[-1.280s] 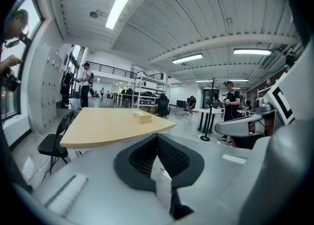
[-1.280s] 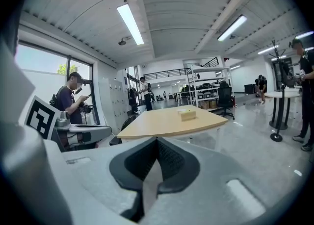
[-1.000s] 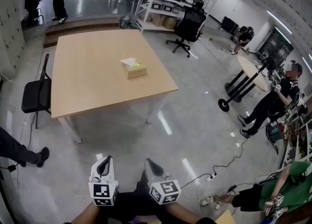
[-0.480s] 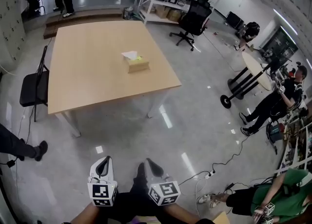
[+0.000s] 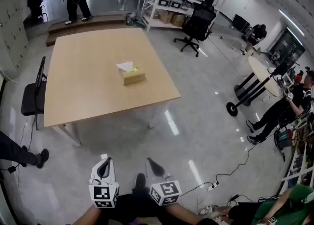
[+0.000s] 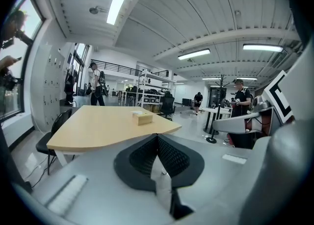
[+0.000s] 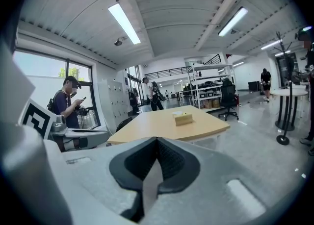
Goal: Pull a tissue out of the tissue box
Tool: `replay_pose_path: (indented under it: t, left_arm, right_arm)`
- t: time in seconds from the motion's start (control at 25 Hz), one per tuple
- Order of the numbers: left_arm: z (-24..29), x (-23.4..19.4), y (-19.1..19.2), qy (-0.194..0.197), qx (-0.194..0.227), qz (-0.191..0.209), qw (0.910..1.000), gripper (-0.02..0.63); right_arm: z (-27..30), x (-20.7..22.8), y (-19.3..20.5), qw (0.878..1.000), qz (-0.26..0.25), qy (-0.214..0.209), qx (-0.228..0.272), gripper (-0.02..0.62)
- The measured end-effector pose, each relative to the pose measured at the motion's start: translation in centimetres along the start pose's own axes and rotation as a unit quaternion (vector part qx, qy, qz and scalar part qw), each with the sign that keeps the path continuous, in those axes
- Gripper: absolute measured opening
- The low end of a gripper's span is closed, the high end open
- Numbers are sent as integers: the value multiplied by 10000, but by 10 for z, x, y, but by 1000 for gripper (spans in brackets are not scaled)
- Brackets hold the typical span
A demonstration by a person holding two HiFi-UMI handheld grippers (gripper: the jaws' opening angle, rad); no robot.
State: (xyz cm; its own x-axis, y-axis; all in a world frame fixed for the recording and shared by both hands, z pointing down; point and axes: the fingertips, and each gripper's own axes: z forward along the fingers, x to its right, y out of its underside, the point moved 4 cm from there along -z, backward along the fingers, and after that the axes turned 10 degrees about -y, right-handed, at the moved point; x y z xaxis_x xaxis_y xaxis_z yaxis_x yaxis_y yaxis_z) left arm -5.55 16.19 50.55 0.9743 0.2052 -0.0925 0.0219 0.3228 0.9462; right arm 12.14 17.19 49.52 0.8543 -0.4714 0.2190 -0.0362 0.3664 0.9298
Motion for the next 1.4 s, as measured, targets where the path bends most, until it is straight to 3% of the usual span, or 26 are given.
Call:
replay_pose_path:
  t: [0.44, 1.0, 1.16, 1.4]
  left_arm:
    - [51, 41, -51, -492, 360, 76, 9981, 18]
    - [58, 56, -44, -984, 134, -24, 9951, 18]
    - [74, 50, -38, -949, 14, -77, 9955, 18]
    - [121, 51, -58, -478, 105, -19, 9988, 18]
  right_arm:
    - [30, 63, -58, 9978, -199, -569, 273, -9]
    - [42, 93, -51, 9955, -42, -945, 46, -9]
    - [51, 97, -47, 9960, -14, -888, -47, -9]
    - [65, 109, -57, 9982, 3, -604, -45, -9]
